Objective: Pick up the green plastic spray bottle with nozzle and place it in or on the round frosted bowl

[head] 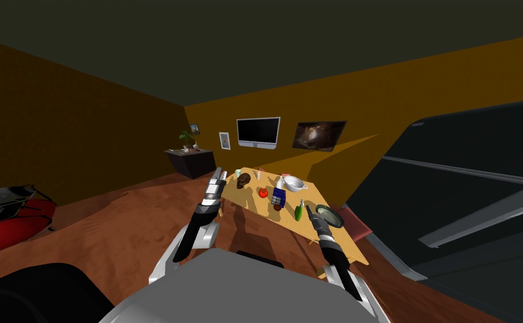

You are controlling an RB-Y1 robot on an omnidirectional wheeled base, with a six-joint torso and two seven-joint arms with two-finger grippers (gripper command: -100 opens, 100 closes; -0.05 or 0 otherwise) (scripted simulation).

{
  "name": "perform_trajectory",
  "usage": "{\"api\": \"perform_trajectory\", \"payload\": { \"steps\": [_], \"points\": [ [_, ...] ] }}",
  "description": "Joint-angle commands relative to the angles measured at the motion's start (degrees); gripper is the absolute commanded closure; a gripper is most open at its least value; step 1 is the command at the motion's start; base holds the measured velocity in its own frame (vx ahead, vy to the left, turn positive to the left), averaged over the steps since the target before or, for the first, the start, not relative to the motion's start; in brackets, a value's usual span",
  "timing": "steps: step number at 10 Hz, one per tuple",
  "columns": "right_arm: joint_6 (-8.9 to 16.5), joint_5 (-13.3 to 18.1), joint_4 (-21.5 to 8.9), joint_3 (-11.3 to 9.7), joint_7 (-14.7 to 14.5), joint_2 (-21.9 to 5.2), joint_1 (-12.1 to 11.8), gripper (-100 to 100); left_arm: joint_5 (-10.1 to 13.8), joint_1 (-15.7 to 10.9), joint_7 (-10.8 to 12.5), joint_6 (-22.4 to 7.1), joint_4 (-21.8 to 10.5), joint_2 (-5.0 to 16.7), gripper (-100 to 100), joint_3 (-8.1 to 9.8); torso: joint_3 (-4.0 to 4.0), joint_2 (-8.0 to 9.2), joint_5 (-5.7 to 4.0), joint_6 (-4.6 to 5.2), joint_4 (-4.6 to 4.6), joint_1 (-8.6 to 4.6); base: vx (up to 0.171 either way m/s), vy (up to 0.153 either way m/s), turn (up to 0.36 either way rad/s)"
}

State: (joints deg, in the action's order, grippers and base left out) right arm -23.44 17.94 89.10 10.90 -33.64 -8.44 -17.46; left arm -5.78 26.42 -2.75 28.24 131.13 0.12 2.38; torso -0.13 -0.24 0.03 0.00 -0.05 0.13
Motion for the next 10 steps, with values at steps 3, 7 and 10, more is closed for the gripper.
{"api": "perform_trajectory", "payload": {
  "steps": [3, 7, 10],
  "points": [
    [0.19, 3.16, -5.66, 0.62, -3.86, 0.17, 1.61, -100, 0.0, 0.01, 0.0, 0.0, 0.0, 0.0, 0, 0.0, -0.07, -0.13, 0.02, 0.01, -0.02, 0.09, 0.082, 0.056, -0.08],
    [0.04, 6.83, -11.71, 1.3, -8.37, 0.42, 3.65, -100, 0.0, 0.0, 0.0, 0.0, 0.0, 0.0, 0, 0.0, 0.01, 0.02, 0.0, 0.0, 0.0, -0.03, 0.062, 0.037, -0.065],
    [-0.1, 9.07, -16.19, 1.71, -11.16, 0.27, 4.87, -100, 0.0, 0.0, 0.0, 0.0, 0.0, 0.0, 0, 0.0, -0.07, -0.12, 0.02, -0.01, -0.03, 0.04, 0.086, 0.051, -0.063]
  ]
}}
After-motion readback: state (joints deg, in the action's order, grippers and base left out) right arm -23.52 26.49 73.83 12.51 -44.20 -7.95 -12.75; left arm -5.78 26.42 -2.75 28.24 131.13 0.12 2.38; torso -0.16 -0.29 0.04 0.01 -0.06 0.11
